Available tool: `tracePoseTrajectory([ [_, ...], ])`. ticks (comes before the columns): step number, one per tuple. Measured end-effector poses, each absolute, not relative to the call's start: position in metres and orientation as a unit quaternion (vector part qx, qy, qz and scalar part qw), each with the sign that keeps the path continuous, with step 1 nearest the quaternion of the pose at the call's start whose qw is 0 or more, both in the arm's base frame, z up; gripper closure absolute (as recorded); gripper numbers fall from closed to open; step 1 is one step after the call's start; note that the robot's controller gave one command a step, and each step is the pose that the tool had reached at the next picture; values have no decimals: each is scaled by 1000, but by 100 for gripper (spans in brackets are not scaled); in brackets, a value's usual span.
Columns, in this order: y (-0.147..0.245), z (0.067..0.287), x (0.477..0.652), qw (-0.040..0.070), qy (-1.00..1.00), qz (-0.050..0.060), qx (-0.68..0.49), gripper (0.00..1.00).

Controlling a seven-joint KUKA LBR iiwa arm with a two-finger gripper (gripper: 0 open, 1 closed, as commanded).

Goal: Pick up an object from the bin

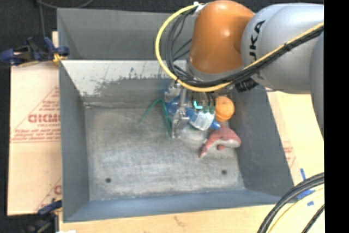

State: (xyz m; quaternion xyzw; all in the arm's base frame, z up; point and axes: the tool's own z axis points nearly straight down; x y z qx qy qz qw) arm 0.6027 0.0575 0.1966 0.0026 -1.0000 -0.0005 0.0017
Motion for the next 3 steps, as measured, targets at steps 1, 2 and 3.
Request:
tracePoseTrajectory([
  [1,58,201,604,-2,-1000,-1,2,0],
  [2,49,152,615,-6,-1000,0,11,0],
  [3,38,95,622,-1,-1000,0,23,0],
])
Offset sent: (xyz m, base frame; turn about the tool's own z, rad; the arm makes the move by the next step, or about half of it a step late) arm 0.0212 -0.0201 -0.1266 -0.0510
